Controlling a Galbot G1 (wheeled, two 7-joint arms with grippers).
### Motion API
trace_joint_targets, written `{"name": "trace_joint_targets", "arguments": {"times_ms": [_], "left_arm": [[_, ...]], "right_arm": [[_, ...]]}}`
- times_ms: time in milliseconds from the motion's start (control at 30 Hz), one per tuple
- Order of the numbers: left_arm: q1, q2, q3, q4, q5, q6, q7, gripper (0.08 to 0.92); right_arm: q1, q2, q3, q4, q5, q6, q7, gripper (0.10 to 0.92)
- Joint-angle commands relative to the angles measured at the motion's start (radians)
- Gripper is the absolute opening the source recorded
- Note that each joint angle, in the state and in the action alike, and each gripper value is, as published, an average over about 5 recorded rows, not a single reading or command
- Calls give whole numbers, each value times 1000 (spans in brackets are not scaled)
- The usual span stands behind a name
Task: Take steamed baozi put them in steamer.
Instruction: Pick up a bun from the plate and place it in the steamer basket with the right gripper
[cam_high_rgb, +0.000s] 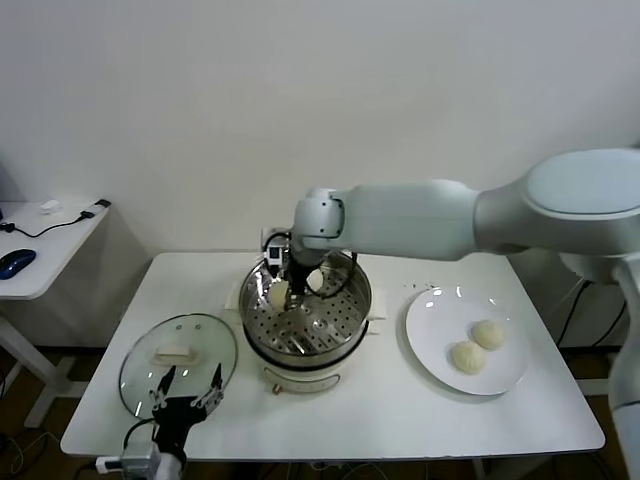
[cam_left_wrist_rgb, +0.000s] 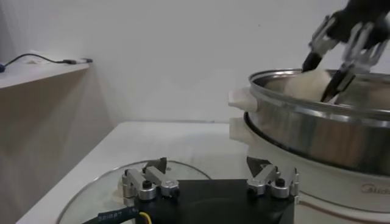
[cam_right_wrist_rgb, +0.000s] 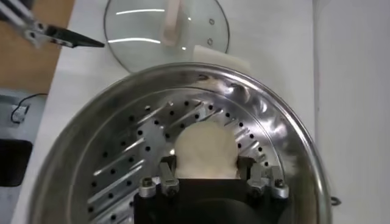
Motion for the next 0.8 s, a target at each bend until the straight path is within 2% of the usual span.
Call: {"name": "trace_joint_targets", "arguments": {"times_ms": [33,233,467,633,800], "left_arm": [[-2,0,-1,3,-2,1,0,823],[-1,0,-2,1,-6,3,0,823],[4,0,-1,-9,-9,4,1,823],[6,-2,1,-17,-9,4,1,823],[-1,-5,5,-19,-9,8,1,823]], "right_arm": [[-103,69,28,-124,-23,-6,15,653],[-68,63,13,-105,-26,14,-27,669],[71,-27,-44,-5,-75,115,-149,811],[202,-191,-69,100,-99,207,-234,822],[336,-457,-142,233,-132,261,-319,823]]}}
